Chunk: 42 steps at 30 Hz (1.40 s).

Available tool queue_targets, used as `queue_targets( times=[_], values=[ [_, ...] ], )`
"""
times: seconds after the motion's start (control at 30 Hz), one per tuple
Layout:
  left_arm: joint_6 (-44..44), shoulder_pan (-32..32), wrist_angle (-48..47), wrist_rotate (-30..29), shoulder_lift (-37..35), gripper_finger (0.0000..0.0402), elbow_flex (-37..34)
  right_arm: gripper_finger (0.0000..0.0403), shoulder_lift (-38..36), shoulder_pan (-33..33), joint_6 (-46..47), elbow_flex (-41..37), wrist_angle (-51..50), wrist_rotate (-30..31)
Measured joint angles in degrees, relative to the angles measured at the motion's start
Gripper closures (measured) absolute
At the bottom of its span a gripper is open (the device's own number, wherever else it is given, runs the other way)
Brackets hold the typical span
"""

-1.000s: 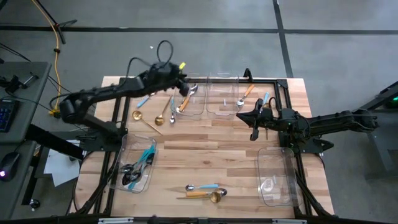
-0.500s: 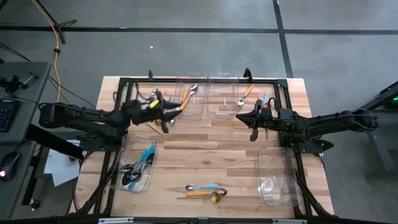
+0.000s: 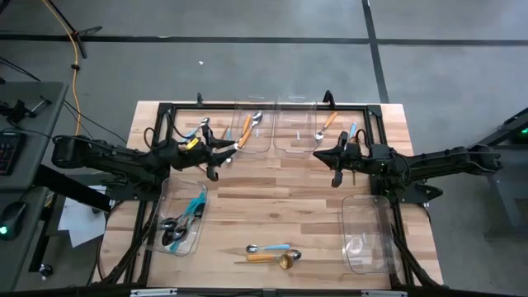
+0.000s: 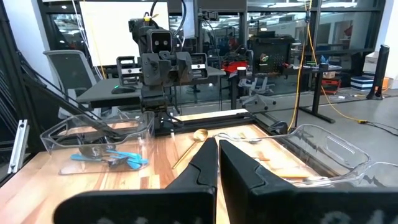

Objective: Sort silverware by color (type)
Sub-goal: Put the yellow spoon into the top left transparent bin

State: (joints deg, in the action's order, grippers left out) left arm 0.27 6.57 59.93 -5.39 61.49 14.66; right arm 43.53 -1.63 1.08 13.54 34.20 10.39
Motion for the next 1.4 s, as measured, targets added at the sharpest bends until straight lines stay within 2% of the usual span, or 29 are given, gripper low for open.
queue_targets(
  times=[0.93,1.2,1.4],
  values=[
    [-0.58,0.02,-0.03,0.15,0.02,0.0282,0.00,0.0403,0.00,-0.01,-0.02,0.00,-0.52,0.79],
    [-0.62,0.04,-0.06,0.22,0.02,0.0282,0.01,0.0403,0.00,0.00,5.80,0.00,-0.52,0.79],
    [-0.63,0.02,-0.06,0.28,0.02,0.0282,0.02,0.0403,0.00,0.00,5.58,0.00,-0.17,0.81]
  ],
)
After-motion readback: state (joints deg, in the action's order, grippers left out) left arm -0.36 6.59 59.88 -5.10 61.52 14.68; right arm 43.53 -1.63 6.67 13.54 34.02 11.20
